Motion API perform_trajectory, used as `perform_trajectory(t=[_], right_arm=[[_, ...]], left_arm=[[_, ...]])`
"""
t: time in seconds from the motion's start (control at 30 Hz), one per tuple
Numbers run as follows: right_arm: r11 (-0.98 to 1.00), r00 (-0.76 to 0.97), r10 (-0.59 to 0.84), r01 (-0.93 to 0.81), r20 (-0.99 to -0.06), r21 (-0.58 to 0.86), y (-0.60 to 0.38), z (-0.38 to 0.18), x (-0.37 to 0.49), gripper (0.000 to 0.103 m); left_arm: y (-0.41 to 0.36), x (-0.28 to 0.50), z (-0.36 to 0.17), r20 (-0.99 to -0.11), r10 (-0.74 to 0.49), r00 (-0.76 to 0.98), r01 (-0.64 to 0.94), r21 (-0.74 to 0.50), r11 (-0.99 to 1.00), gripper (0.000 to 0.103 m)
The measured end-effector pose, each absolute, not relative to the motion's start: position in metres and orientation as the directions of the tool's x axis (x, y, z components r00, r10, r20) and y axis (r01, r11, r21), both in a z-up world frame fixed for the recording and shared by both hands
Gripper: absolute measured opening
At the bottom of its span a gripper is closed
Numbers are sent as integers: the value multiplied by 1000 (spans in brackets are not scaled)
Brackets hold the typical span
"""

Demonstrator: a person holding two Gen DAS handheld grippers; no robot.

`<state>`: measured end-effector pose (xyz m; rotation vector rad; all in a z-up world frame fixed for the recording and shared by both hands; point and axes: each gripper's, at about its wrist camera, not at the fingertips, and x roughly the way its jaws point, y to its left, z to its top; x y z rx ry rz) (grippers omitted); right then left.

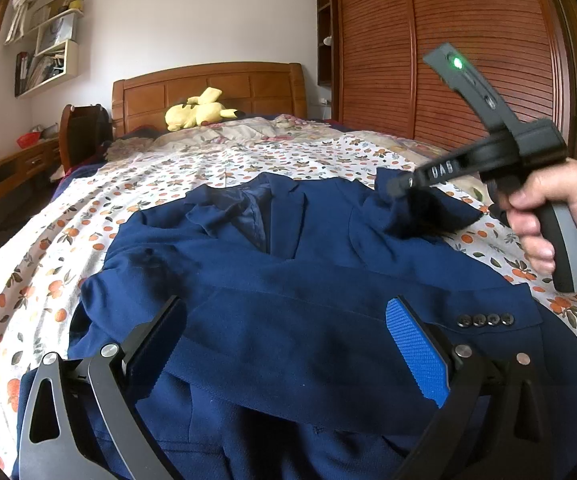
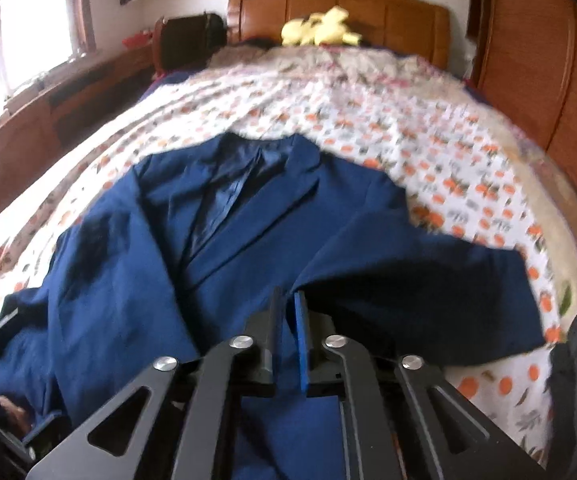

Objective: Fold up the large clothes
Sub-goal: 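Grasp the outstretched navy jacket sleeve with the right tool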

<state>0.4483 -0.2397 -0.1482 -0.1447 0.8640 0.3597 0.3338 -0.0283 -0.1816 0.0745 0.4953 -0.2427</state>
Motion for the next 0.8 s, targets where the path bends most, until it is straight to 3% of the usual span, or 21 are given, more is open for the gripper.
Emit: perform_trajectory(t=[0.03, 0.2, 0.37, 0.5, 0.6, 0.8], right_arm=[[926, 583, 250, -378, -773, 14, -240, -152, 448, 34], [933, 598, 238, -361, -765, 8, -249, -143, 433, 39], [948, 642, 201, -318, -740, -19, -264, -127, 422, 53], [969, 673, 142, -246, -726, -38, -283, -120, 424, 55], [984, 692, 93, -175, -716, -41, -299, -120, 432, 66], [999, 680, 11, -37, -733, -19, -331, -139, 456, 71]], left_arm=[[-28, 334, -181, -479, -213, 852, 248, 11, 969, 100], [-28, 332, -180, -473, -214, 855, 252, 18, 968, 100], [-26, 325, -172, -454, -232, 861, 266, 13, 964, 100], [-21, 314, -161, -430, -257, 865, 284, -1, 959, 100], [-18, 305, -152, -413, -265, 872, 290, -2, 957, 100], [-8, 292, -140, -397, -272, 877, 296, 1, 955, 100]])
